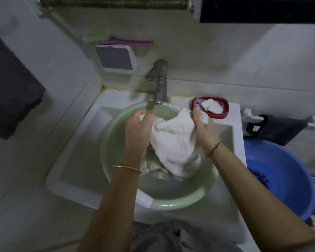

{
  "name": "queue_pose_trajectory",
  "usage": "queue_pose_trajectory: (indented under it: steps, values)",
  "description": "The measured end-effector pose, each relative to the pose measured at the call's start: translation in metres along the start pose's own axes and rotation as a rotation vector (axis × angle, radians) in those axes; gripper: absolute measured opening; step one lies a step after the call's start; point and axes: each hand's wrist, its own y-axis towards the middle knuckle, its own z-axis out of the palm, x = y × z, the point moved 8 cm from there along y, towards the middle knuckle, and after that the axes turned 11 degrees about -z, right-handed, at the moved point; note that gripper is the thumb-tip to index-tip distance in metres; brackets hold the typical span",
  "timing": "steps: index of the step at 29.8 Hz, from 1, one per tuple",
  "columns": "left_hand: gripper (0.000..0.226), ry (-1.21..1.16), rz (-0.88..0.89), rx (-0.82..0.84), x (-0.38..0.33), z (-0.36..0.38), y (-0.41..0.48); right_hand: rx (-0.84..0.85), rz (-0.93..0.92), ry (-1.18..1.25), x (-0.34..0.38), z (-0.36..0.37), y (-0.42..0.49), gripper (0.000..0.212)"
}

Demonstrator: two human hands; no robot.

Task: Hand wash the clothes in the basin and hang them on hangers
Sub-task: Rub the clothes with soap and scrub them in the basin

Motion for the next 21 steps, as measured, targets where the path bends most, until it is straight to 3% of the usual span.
queue_pose_trajectory:
  steps: [4,6,7,10,13,16,18,21]
  values:
    - [0.032,-0.011,-0.085,0.245,0.005,0.03,-0.013,0.101,-0.151,-0.026,0.015,0.016,0.005,0.042]
    - [0.049,0.132,-0.091,0.384,0.012,0.046,-0.017,0.164,-0.208,-0.019,0.02,0.022,0.004,0.038]
    - [0.044,0.219,-0.063,0.411,0.014,0.049,-0.018,0.171,-0.219,-0.006,0.023,0.023,0.003,0.033]
    - [0.009,0.239,0.025,0.311,0.006,0.035,-0.011,0.139,-0.202,-0.021,0.022,0.015,0.003,0.019]
    - [0.006,0.113,0.09,0.113,-0.009,0.003,0.0,0.259,-0.21,-0.106,0.01,0.011,-0.001,0.011]
    - [0.005,0.092,0.194,0.014,-0.027,-0.016,0.0,0.46,-0.144,-0.183,-0.002,0.014,-0.008,0.041]
    - [0.006,0.062,0.212,-0.038,-0.03,-0.025,0.002,0.536,-0.131,-0.186,-0.006,0.016,-0.01,0.041]
    - [0.009,-0.028,0.179,-0.05,-0.03,-0.031,0.001,0.411,-0.003,0.138,-0.016,0.014,-0.004,0.028]
